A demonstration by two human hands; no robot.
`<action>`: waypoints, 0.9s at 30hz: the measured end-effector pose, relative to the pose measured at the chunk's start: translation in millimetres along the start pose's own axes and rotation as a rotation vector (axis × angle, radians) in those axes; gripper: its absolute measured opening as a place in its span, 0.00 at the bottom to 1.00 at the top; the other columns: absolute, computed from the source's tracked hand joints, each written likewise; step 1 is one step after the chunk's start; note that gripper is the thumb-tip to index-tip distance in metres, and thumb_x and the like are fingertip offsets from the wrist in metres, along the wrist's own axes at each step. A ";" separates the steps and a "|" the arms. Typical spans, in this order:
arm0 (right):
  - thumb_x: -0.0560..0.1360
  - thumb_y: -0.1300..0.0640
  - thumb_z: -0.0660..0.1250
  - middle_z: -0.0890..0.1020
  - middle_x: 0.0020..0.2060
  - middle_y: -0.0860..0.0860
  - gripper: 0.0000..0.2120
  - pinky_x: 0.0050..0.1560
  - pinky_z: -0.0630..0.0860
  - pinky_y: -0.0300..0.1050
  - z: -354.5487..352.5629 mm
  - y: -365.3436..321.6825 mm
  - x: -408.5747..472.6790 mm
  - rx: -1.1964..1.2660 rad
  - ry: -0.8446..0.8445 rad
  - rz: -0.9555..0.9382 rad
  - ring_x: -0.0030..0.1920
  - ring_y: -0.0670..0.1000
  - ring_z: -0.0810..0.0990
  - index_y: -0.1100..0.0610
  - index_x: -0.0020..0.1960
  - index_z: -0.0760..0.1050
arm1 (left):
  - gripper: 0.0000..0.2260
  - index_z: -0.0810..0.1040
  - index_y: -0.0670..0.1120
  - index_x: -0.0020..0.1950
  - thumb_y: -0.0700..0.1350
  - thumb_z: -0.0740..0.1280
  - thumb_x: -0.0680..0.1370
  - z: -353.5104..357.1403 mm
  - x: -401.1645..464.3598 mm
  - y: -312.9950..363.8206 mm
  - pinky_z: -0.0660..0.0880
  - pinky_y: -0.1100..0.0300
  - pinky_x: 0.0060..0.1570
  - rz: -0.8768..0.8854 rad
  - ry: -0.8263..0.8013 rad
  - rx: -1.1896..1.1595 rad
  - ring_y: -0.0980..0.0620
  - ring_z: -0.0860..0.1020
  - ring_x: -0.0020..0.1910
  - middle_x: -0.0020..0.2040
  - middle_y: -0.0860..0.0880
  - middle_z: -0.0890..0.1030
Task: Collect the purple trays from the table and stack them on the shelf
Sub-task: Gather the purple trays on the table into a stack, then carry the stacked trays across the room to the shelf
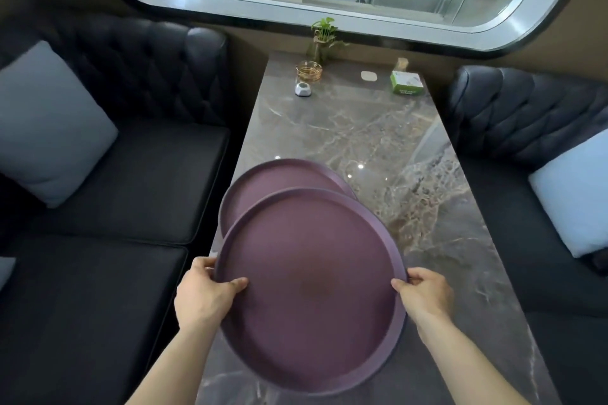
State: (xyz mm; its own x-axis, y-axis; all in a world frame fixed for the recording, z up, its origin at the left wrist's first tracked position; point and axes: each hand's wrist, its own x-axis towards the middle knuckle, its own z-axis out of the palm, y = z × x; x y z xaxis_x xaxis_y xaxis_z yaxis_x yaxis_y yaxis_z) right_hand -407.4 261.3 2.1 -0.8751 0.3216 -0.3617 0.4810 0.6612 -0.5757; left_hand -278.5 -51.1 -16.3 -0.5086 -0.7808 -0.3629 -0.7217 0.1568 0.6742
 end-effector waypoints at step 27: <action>0.75 0.58 0.74 0.89 0.50 0.52 0.08 0.49 0.74 0.46 108.1 -93.3 111.2 -0.172 0.059 -0.057 0.54 0.61 0.84 0.51 0.52 0.86 | 0.25 0.77 0.54 0.62 0.56 0.78 0.67 54.1 142.9 33.8 0.74 0.51 0.49 0.142 0.133 0.056 0.44 0.76 0.52 0.62 0.48 0.67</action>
State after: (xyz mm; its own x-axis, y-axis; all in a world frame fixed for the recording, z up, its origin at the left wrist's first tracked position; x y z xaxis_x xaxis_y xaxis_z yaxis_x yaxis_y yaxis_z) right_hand -543.8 162.1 -63.6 -0.9047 0.3165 -0.2851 0.4187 0.7841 -0.4582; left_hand -401.0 -124.6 -80.2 -0.5431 -0.8209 -0.1763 -0.6743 0.3013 0.6742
